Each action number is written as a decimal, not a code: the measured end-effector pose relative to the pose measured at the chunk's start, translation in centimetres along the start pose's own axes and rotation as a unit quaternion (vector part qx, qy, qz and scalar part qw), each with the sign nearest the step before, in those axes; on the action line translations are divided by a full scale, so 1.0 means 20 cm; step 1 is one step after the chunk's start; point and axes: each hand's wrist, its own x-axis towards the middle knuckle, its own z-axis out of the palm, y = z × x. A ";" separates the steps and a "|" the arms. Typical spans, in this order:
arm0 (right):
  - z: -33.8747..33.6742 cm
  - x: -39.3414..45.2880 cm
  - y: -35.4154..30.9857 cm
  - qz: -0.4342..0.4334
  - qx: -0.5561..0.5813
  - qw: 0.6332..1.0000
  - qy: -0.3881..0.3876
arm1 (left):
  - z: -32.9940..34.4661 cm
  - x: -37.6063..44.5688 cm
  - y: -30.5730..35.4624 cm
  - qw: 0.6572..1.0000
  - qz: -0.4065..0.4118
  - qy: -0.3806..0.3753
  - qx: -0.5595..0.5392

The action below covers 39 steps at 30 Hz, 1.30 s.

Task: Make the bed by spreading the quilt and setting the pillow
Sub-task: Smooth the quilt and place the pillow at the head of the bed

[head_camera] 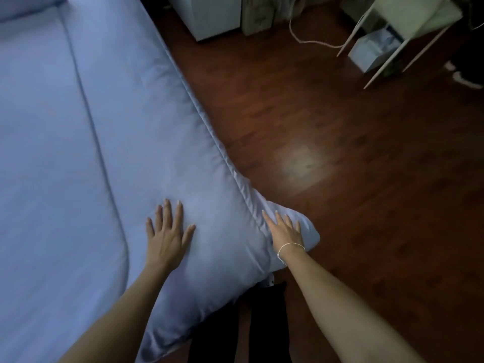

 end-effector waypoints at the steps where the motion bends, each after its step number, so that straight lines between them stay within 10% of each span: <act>1: 0.03 0.05 0.01 -0.009 0.006 1.000 0.008 | 0.02 0.01 0.01 1.000 -0.009 0.004 0.005; 11: 0.31 0.32 0.21 -0.007 0.086 0.988 -0.126 | 0.12 -0.02 0.06 0.997 -0.042 0.040 0.045; 16: 0.41 0.33 0.36 0.050 0.031 0.996 -0.063 | 0.16 -0.01 0.06 0.995 -0.036 0.078 0.050; 24: 0.61 0.37 0.57 -0.108 -0.113 0.988 -0.005 | 0.19 -0.01 0.06 0.994 -0.035 0.089 0.060; 29: 0.57 0.46 0.34 0.066 0.058 0.980 -0.177 | 0.19 -0.01 0.05 0.993 -0.035 0.092 0.063; 32: 0.42 0.45 0.18 0.114 0.218 0.968 -0.048 | 0.19 -0.01 0.04 0.993 -0.035 0.091 0.065; 35: 0.17 0.33 -0.06 -0.004 0.325 0.927 0.188 | 0.19 0.00 0.04 0.993 -0.039 0.086 0.067; 39: 0.10 0.23 -0.32 -0.331 0.198 0.899 0.208 | 0.19 0.00 0.04 0.994 -0.044 0.081 0.062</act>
